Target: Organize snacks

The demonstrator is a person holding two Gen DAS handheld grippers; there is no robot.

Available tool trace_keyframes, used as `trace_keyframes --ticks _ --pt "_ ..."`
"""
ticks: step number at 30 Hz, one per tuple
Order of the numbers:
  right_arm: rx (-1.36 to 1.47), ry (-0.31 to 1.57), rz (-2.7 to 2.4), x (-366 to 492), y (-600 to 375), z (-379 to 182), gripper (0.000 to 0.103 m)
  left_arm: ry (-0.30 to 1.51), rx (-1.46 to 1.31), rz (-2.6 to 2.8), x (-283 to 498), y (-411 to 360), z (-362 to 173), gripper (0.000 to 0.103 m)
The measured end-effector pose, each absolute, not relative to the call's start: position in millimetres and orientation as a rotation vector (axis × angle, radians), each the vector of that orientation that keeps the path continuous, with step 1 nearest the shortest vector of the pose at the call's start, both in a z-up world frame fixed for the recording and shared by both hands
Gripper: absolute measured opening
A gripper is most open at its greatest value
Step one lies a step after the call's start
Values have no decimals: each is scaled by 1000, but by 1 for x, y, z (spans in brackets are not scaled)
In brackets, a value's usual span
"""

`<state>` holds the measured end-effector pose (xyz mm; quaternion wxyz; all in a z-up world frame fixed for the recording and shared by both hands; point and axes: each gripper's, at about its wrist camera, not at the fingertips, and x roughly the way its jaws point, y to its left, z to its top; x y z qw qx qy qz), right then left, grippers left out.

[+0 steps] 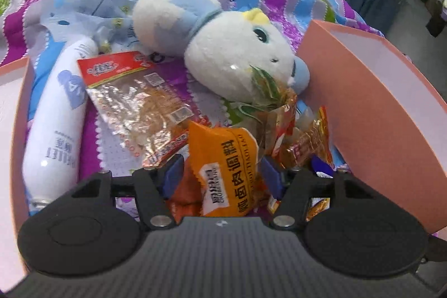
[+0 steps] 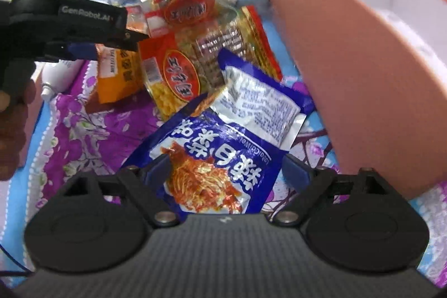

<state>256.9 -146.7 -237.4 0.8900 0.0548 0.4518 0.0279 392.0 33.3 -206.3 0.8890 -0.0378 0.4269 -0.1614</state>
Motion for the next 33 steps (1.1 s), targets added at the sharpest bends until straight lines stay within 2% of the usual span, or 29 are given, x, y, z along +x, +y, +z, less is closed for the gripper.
trace_keyframes --ticks 6,7,8,11,17,23,33 --pt "96 924 103 261 -147 -242 90 853 -18 -320 387 19 -211 51" --pt "95 921 112 260 -147 -242 87 849 -16 -318 386 18 -210 48" --pt "94 914 118 260 -148 -241 80 842 -16 -317 383 17 -208 46" --pt "103 898 143 258 -153 -239 64 827 -24 -310 376 15 -203 38" --pt "142 903 178 253 -156 -225 48 842 -91 -255 357 19 -188 30" --pt "148 899 217 233 -161 -211 42 833 -97 -174 319 20 -172 24" --pt "141 870 260 186 -173 -197 41 810 -159 -41 243 31 -160 19"
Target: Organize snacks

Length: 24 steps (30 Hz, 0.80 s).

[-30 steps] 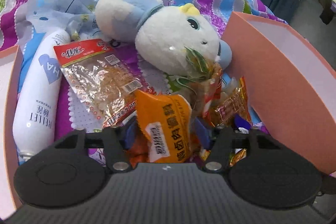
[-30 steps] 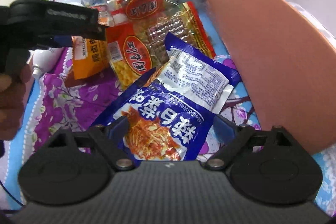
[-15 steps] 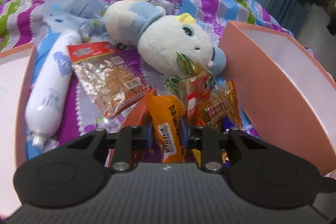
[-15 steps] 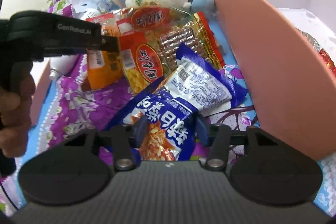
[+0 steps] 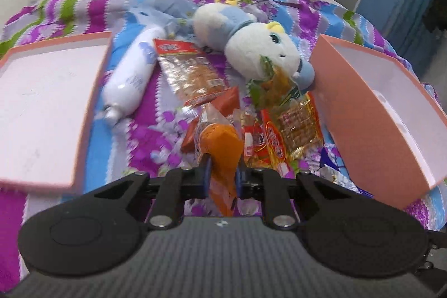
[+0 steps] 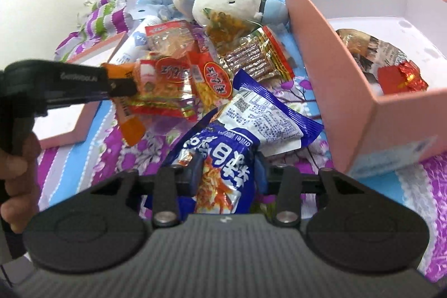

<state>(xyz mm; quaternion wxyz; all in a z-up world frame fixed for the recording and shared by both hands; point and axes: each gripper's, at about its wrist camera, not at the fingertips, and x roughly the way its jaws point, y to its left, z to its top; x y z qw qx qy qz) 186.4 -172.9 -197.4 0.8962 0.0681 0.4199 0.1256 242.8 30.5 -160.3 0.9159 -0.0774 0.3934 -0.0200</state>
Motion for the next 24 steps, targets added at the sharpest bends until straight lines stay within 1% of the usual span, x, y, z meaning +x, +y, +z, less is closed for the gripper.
trace_keyframes --ticks 8,14,15,16,17,19,21,24 --pt "127 871 286 154 -177 -202 41 814 -294 26 164 49 -169 19" --pt "94 867 283 141 -177 -210 41 851 -364 55 126 71 -184 21" --pt "84 867 277 139 -177 -211 41 856 -370 58 121 75 -185 28" --pt "84 870 274 138 -177 -213 41 864 -371 60 117 78 -185 38" --pt "83 872 273 138 -178 -214 41 873 -362 65 113 80 -186 44" --pt "73 872 270 136 -178 -216 41 866 -343 68 107 84 -183 65" --pt "65 869 269 134 -177 -219 41 854 -309 74 104 85 -179 70" --pt "52 862 271 132 -177 -220 41 835 -258 36 104 85 -170 70"
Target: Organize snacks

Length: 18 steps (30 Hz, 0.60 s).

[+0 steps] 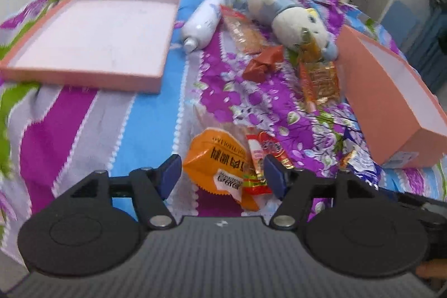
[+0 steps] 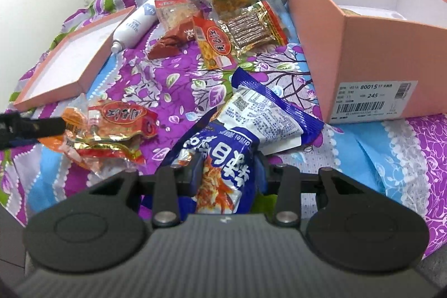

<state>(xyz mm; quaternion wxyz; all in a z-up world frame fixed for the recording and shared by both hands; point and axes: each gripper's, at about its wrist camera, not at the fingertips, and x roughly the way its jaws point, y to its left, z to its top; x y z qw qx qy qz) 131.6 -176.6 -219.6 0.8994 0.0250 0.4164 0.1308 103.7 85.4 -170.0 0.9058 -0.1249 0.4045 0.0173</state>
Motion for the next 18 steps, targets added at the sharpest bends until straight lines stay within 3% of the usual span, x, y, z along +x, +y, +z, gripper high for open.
trace_keyframes --ticks 3,6,18 --pt "49 862 271 130 -178 -220 41 827 -164 18 108 78 -159 71" --pt "48 860 273 130 -179 -220 41 797 -67 -59 115 67 -149 83" --pt "49 862 284 130 -181 -222 41 907 402 -386 166 18 -175 86"
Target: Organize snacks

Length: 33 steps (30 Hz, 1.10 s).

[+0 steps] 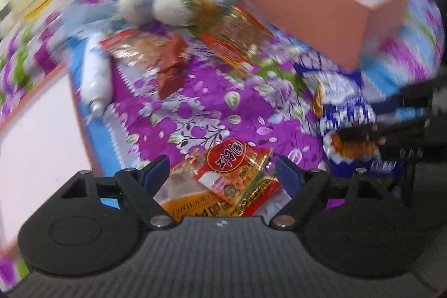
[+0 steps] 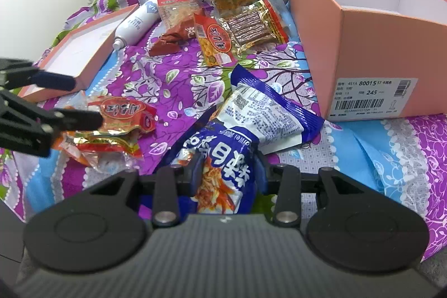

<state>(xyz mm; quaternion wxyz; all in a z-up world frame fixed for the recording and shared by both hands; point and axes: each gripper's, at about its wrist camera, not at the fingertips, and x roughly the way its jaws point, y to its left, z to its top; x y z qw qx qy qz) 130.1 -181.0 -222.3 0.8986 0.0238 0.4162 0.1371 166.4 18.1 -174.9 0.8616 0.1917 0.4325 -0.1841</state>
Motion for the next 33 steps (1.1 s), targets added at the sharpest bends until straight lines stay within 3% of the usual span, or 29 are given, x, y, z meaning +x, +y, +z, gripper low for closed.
trace_keyframes --ticks 11,18,26,29,31,33 --pt "59 868 295 130 -182 -226 41 960 775 -571 176 -15 -207 91" --pt "75 877 305 132 -185 -228 42 1029 747 -588 188 -14 -218 94" --pt "74 885 321 135 -186 -232 42 1039 722 -562 186 -16 -220 87" --pt "54 887 328 137 -184 -231 41 1038 697 -567 183 -18 -217 70" --pt "45 881 335 136 -184 -229 37 1036 678 -571 179 -21 -214 47" --pt "47 877 338 135 -184 -226 35 1046 659 -565 176 -25 -213 32"
